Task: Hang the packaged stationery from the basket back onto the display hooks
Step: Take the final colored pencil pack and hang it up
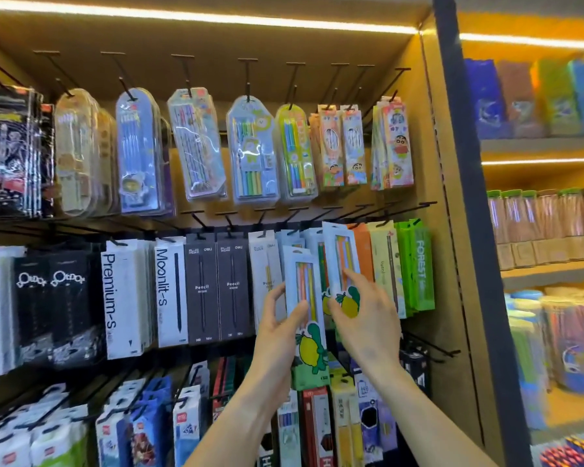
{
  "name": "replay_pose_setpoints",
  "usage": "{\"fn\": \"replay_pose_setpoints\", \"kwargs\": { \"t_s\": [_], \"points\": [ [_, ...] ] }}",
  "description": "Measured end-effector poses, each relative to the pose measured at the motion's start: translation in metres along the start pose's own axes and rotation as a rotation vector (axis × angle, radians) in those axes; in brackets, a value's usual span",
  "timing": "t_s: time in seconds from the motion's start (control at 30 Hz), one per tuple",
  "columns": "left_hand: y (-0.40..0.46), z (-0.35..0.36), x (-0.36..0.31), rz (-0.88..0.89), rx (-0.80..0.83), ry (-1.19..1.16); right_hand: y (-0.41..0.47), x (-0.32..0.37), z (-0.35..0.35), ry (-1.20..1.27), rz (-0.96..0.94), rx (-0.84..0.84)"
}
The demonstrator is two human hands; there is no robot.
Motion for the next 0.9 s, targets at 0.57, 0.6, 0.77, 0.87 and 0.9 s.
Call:
{"fn": "replay_pose_setpoints", "kwargs": {
  "t_s": [0.57, 0.6, 0.77, 0.87, 0.9],
  "points": [
    [0.032, -0.011, 0.005, -0.011, -0.056, 0.166, 0.033, -0.01, 0.032, -0.253, -0.012, 0.09],
    [0.032, -0.012, 0.005, -0.007, -0.06, 0.17, 0.035, -0.013, 0.039, -0.251, -0.004, 0.096],
    [0.033, -0.012, 0.004, -0.029, -0.042, 0.15, 0.036, -0.034, 0.062, -0.253, -0.034, 0.105],
    [0.031, -0.01, 0.001, -0.01, -0.025, 0.138, 0.03, -0.043, 0.059, -0.224, -0.059, 0.126],
    [0.031, -0.009, 0.002, -0.003, -0.025, 0.147, 0.026, -0.044, 0.056, -0.193, -0.054, 0.113]
  ]
}}
Point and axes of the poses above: each hand's wrist, its own y-axis towards the middle knuckle, its own z-axis out of the palm, x = y × z, the point moved 1 cm from there along y, towards the middle knuckle, and after that the axes turned 9 degrees about y, right-handed, at the moved point
